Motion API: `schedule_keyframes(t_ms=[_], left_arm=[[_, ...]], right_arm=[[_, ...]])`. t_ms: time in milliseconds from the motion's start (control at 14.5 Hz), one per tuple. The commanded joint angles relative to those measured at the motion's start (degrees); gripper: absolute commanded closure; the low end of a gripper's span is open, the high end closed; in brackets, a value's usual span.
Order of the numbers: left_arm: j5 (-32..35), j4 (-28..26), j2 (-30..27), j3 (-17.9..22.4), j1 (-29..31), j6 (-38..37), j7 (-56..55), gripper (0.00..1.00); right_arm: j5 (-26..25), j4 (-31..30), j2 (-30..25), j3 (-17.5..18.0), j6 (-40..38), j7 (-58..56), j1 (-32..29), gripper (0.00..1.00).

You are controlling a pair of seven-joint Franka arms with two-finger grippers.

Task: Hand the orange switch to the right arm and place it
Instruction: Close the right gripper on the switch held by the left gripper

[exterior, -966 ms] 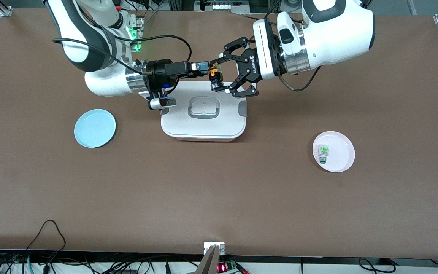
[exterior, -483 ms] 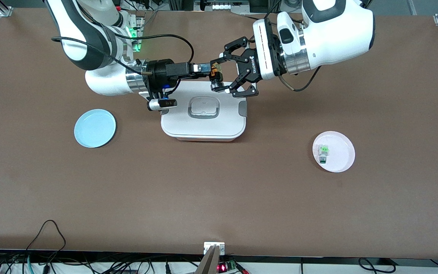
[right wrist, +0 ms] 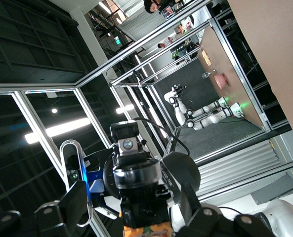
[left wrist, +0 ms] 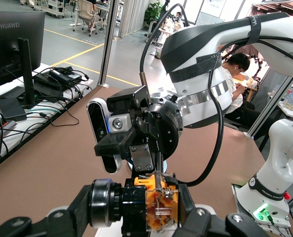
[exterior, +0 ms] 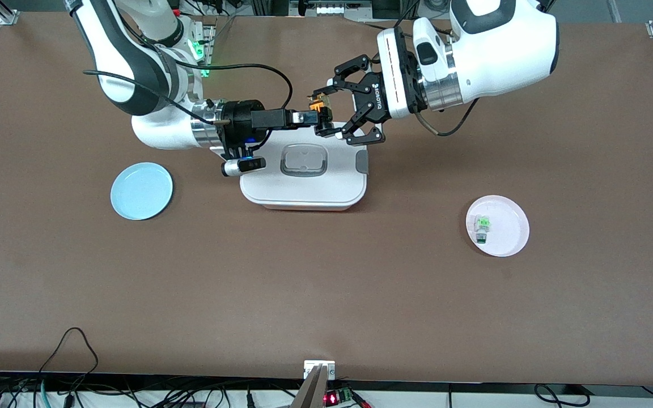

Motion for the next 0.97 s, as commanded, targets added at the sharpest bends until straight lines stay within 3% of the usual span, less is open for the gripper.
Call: schedule_keyframes(t_ms=[0, 276, 414, 621, 759, 897], left_arm=[[-1.4, -0.1, -0.2, -0.3, 0.2, 0.5, 1.6, 0.69], [-1.4, -0.1, -0.2, -0.3, 0.2, 0.5, 1.7, 0.69], [-1.4, -0.1, -0.2, -0.3, 0.2, 0.5, 1.7, 0.69], [-1.4, -0.1, -0.2, -0.3, 0.2, 0.5, 1.6, 0.66], [-1.4, -0.1, -0.3, -0.3, 0.3, 0.2, 1.2, 0.02], [-1.4, -0.1, -0.3, -0.3, 0.4, 0.1, 0.9, 0.0]], right_arm=[[1.0, 1.3, 0.5, -0.3, 0.9, 0.7, 0.8, 0.35], [1.0, 1.3, 0.5, -0.4, 0.9, 0.1, 0.8, 0.68], [1.0, 1.3, 0.5, -0.3, 0.8, -0.1, 0.8, 0.8], [1.0, 1.3, 0.5, -0.4, 0.8, -0.1, 0.7, 0.81], [1.0, 1.3, 0.5, -0.3, 0.8, -0.1, 0.7, 0.82], [1.0, 1.4, 0.5, -0.4, 0.8, 0.0, 0.7, 0.83]])
